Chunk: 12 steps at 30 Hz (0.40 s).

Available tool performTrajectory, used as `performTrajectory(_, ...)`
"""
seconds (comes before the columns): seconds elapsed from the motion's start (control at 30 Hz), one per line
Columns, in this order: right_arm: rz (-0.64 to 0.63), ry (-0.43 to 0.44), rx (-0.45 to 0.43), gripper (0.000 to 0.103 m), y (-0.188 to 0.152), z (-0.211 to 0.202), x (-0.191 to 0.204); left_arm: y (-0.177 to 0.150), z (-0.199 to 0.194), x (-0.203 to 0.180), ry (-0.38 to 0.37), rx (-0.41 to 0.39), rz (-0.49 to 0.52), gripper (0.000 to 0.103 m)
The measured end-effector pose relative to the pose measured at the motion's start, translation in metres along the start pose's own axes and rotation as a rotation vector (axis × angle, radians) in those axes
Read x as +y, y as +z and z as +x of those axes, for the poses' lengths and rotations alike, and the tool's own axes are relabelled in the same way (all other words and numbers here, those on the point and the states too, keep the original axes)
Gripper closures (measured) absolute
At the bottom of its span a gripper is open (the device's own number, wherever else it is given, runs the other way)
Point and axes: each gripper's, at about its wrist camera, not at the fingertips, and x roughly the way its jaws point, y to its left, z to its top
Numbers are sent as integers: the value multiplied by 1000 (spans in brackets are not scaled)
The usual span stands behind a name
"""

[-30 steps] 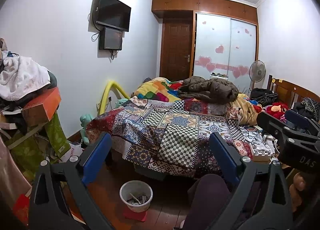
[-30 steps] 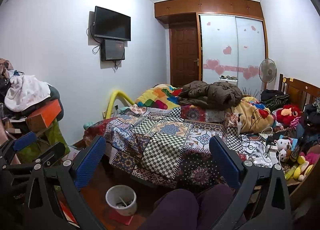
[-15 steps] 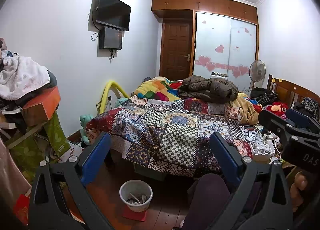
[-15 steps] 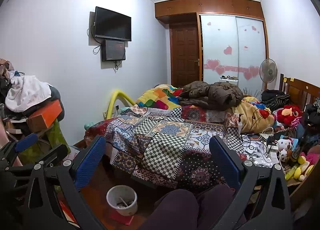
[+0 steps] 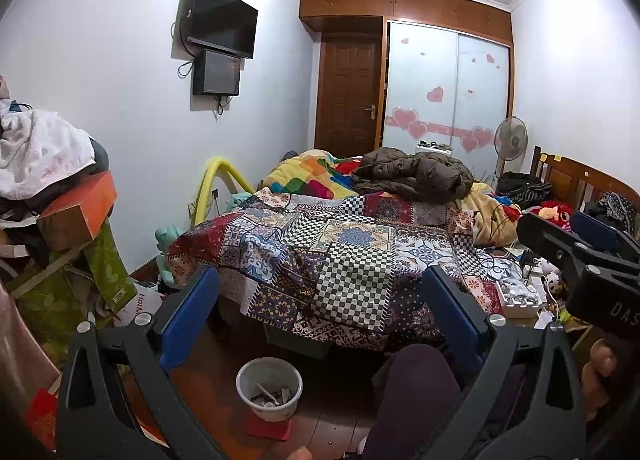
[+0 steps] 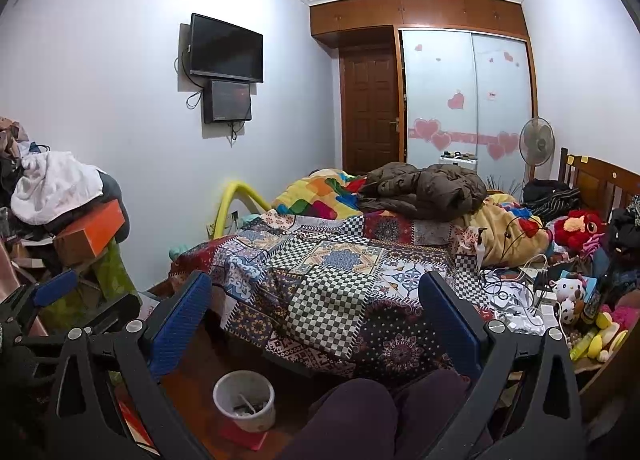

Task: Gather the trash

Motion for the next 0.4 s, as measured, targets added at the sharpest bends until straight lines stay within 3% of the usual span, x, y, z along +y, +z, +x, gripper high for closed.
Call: performTrajectory(0.4, 1, 2, 6, 0, 1, 1, 0, -3, -1, 2, -7, -7, 5, 1)
